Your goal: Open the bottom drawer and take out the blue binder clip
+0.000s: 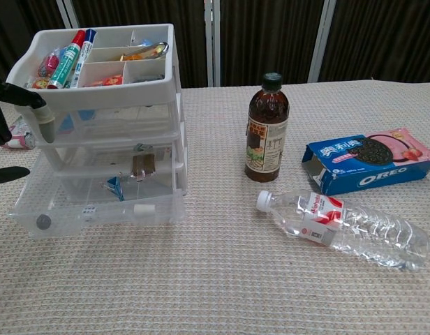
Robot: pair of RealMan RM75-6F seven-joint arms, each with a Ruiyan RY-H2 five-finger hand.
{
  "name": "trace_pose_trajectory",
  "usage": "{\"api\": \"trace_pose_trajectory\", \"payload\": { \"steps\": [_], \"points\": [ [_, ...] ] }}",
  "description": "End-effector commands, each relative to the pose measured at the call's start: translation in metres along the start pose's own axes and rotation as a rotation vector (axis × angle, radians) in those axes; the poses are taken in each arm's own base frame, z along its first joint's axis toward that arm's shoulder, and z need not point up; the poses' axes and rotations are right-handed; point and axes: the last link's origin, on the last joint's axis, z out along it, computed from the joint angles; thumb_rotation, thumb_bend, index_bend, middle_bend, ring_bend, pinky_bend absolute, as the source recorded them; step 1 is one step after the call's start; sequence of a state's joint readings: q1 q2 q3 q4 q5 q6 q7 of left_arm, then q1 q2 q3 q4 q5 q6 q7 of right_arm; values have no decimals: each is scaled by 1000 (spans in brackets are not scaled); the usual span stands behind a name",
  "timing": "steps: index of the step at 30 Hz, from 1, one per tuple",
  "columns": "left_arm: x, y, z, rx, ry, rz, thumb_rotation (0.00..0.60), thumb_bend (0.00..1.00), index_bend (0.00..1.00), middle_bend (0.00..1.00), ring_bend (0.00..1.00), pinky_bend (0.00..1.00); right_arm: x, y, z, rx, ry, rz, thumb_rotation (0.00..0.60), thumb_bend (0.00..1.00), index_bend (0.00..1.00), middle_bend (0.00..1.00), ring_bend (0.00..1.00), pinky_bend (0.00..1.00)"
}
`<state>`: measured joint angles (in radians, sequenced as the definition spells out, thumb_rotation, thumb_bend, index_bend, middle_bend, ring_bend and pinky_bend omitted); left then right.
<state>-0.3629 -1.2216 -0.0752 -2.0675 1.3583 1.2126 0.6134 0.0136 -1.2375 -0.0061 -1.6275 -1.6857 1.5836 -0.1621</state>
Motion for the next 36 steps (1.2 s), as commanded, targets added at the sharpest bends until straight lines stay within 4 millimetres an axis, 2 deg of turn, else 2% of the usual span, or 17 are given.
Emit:
{"api": "trace_pose_trajectory", "payload": {
  "steps": [1,10,20,36],
  "points": [
    [4,8,18,-30,-33,85,600,305,427,1000,943,788,1,1,0,0,5,3,600,0,0,0,0,0],
    [-3,21,44,-60,-113,203,600,305,459,1000,946,788,4,2,-1,0,10,12,600,0,0,0,0,0],
    [-21,40,67,-71,-111,306,600,305,487,1000,946,788,5,4,0,-3,13,22,600,0,0,0,0,0],
    [-30,59,79,-72,-152,365,600,305,467,1000,946,788,10,6,0,-7,25,46,600,0,0,0,0,0]
  ]
}}
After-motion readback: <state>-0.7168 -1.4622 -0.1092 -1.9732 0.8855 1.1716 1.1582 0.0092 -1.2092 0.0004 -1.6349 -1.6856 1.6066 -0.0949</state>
